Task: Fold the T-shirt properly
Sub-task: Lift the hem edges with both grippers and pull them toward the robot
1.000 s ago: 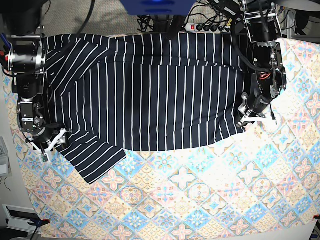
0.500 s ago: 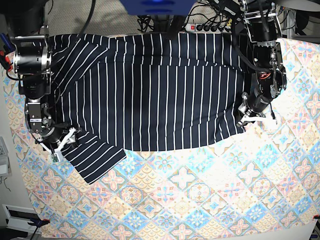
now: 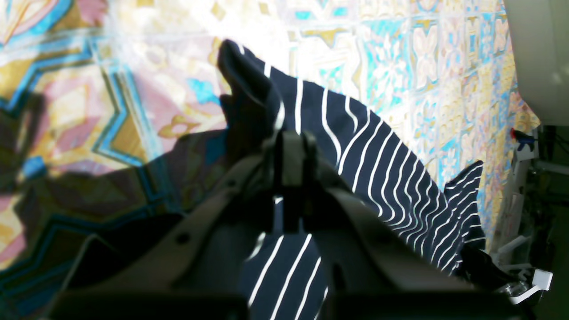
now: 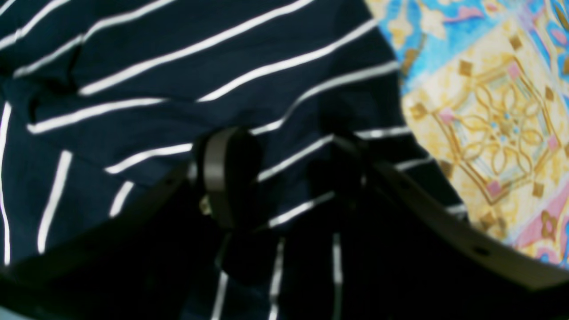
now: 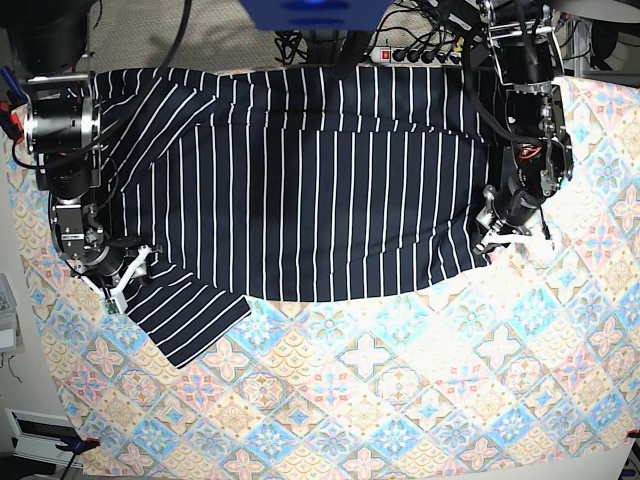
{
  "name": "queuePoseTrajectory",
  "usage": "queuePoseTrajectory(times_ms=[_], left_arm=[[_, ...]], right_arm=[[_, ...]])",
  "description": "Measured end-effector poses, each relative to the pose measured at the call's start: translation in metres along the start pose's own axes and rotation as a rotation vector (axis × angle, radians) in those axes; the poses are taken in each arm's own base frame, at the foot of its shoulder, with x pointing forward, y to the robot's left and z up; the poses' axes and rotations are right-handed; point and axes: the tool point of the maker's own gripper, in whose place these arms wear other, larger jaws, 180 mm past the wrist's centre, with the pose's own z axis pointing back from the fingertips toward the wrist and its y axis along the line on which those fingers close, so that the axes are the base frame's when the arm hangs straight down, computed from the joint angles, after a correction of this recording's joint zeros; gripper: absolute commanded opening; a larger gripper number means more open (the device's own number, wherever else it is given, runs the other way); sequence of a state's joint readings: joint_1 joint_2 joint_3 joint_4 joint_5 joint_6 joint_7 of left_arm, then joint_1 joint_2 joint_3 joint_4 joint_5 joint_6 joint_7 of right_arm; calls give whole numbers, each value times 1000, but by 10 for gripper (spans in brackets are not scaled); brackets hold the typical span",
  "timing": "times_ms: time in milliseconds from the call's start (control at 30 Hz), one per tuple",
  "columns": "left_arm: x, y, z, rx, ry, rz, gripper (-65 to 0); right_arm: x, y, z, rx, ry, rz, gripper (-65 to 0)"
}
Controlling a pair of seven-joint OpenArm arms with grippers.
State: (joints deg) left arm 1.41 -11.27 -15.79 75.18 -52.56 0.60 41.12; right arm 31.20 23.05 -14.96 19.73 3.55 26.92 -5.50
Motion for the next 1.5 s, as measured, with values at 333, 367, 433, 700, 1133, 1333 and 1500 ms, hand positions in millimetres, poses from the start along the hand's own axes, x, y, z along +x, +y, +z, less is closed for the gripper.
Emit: queuePoseTrajectory(times_ms=[333,367,433,700,1133,1333,1500], left_arm=[[-1,1,0,2,2,1,-650],[-1,1,0,1,2,1,-650],[-1,1,0,2,2,1,-650],[-1,1,0,2,3,1,-650],[0,-1,0,-4,2,-2,-650],[7,-10,-4,-16,-9,-4,-650],[8,-13,-2,-27,-11,-10,-650]], right_arm=[[2,5,-1,18,3,32,-621],[3,5,-1,18,2,33,-632],[3,5,-1,15,2,37,-643],[-12,-6,22,5,8,24,-643],[-23,1,52,29,-22,29,-643],[-20,3,54,31,-32,43,-643],[-20,3,54,31,-33,44,-644]])
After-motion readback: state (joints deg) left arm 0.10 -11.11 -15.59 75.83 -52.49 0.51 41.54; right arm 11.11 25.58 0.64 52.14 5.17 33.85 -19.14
